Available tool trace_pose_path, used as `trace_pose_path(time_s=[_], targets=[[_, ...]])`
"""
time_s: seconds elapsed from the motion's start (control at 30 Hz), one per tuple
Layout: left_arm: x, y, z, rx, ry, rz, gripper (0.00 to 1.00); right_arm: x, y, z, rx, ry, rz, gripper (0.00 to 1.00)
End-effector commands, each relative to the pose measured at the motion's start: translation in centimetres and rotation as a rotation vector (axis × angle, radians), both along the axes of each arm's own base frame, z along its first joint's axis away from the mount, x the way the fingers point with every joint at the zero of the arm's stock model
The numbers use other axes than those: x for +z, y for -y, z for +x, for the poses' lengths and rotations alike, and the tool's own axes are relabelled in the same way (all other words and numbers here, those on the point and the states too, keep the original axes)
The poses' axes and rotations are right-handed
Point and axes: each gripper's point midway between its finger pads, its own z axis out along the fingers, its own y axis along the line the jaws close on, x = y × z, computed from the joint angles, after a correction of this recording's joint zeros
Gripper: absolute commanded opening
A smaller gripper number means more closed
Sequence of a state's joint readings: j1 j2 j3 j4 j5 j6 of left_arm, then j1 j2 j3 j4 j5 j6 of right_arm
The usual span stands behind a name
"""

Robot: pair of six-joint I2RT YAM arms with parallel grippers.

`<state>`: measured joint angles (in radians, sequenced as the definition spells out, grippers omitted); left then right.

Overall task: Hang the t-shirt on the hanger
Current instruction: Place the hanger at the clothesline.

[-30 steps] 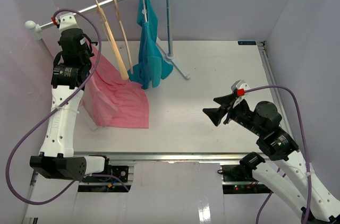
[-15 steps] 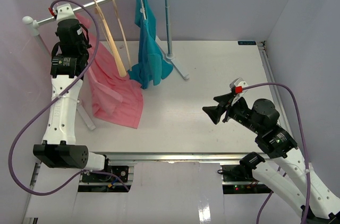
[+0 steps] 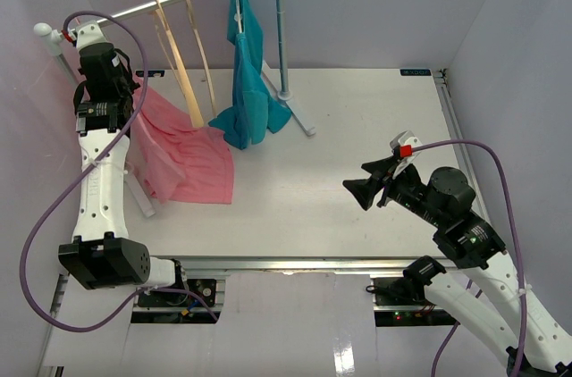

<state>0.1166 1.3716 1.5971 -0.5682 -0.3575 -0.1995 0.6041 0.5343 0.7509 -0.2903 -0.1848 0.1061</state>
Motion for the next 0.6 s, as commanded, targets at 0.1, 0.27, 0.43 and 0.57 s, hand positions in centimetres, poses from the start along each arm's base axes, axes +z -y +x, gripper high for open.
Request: trace_pose_path(time_s=[0.1, 0.27, 0.43, 0.57], targets=[[2.0, 1.8, -0.8, -0.097, 0.102, -0.032, 0.00, 1.6, 0.0, -0.6, 0.015, 0.044, 0.054, 0.72], [2.5, 2.8, -1.5, -0.150, 0.099, -0.049, 0.21, 1.6, 0.1, -1.0, 0.023, 0.053, 0.056, 0.73], [3.5, 3.9, -2.5, -0.190, 0.114, -0.082, 0.60, 1.8, 0.2, -1.5, 0.042, 0.070, 0.059, 0.73], [4.2, 6.7, -3.9, -0.329, 0.143, -0.125, 0.90, 0.9, 0.1, -1.4, 0.037, 0.048, 0.057, 0.77]])
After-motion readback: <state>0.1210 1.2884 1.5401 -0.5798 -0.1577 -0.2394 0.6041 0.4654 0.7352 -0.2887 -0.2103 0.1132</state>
